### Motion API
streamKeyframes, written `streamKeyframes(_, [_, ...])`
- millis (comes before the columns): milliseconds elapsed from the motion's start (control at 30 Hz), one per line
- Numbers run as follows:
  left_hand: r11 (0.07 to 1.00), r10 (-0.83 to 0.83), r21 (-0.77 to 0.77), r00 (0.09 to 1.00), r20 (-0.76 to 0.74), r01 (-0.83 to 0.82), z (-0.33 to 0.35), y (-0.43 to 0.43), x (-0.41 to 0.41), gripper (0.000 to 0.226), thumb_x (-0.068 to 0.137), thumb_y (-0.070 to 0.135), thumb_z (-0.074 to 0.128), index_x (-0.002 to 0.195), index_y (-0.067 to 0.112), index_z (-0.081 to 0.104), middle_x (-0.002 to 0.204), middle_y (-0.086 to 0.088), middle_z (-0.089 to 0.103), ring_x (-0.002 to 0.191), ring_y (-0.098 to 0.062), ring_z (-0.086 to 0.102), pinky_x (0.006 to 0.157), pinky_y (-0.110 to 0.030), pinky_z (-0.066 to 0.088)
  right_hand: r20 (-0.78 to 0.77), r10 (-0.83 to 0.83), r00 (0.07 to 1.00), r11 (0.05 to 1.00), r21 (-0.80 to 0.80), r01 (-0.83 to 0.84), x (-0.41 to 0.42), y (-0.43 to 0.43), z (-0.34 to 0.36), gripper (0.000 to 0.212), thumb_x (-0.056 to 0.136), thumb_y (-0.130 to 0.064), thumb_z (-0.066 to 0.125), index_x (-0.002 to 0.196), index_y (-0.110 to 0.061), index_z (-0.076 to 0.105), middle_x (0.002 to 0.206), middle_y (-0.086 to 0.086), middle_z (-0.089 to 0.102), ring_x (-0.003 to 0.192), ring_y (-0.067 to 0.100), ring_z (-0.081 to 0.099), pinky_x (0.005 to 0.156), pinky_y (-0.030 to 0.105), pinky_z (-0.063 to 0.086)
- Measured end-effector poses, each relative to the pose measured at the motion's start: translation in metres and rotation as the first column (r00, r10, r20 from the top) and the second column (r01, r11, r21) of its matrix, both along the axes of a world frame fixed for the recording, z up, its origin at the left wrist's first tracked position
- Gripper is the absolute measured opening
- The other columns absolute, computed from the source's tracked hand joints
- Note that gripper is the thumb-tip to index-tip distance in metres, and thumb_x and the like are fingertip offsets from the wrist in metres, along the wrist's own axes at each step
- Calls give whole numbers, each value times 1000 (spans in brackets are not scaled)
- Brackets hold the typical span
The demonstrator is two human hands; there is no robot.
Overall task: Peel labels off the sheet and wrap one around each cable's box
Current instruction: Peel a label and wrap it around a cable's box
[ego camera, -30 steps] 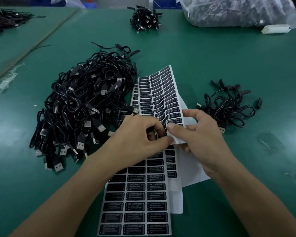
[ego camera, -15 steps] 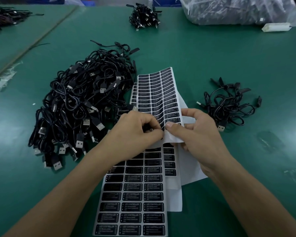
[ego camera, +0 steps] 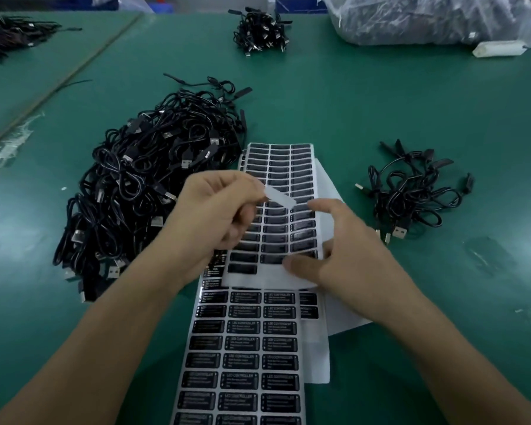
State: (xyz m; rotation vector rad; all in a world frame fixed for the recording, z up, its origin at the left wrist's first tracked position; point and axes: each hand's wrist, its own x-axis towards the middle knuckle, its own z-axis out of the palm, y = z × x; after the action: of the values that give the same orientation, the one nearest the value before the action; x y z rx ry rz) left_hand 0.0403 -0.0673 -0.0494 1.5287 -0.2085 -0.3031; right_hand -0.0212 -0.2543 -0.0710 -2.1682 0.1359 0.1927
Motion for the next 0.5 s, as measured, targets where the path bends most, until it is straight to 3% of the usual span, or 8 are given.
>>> streamKeyframes(100, [998,11,62,1000,-22,-10,-6,-9,-4,34,94,8,62,65,24,70,50,2,54,35,-7,37,33,-14,25,-17,92,996,984,-152,-94,-1,-3,3,83,60,-64,79,130,-58,34,73,-10,53,65,8,45,57,28,36])
streamKeyframes(200, [987,35,159,999,-3,-34,-12,-17,-7,33,94,9,62,65,23,68,52,2,58,37,-7,44,34,-16,32,58,78,995,954,-294,-57,0,-7,6,89,52,-77,70,130,-54,36,69,-10,42,62,11,41,57,31,36])
streamKeyframes(300, [974,19,224,999,41,-27,-14,-21,-9,26,94,10,62,70,19,68,53,1,61,38,-8,48,36,-17,36,323,62,944,963,-270,29,-1,-2,6,54,66,-65,73,108,-36,55,67,-17,39,63,1,39,58,26,32])
streamKeyframes(367, [966,11,257,998,64,-27,-15,-23,-10,23,93,10,62,72,17,69,53,2,62,39,-8,49,36,-17,36,441,80,894,962,-270,47,-2,4,5,35,74,-54,76,93,-30,59,73,-17,42,67,0,43,59,26,35])
streamKeyframes(500, [959,38,276,996,75,-57,-16,-24,-10,23,93,9,61,73,16,69,56,1,65,40,-7,50,36,-18,37,518,51,854,955,-275,109,-4,7,3,34,77,-47,79,97,-25,62,85,-12,50,72,5,50,61,30,46])
